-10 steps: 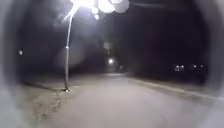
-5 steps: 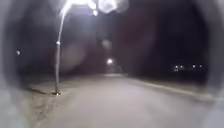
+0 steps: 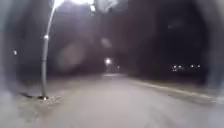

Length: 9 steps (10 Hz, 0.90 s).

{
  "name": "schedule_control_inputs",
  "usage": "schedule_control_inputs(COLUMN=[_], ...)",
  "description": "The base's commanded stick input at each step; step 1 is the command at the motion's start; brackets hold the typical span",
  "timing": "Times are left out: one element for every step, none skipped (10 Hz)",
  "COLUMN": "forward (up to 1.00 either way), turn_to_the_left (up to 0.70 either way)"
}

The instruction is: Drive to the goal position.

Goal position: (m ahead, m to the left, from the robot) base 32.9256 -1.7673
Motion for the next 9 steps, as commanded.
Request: schedule_control_inputs(forward=[1.0,1.0,1.0,1.0,1.0,1.0,1.0,1.0,1.0], turn_to_the_left=[0.02,0.25,0.4,0.4,0.4,0.4,0.35,0.06,0.0])
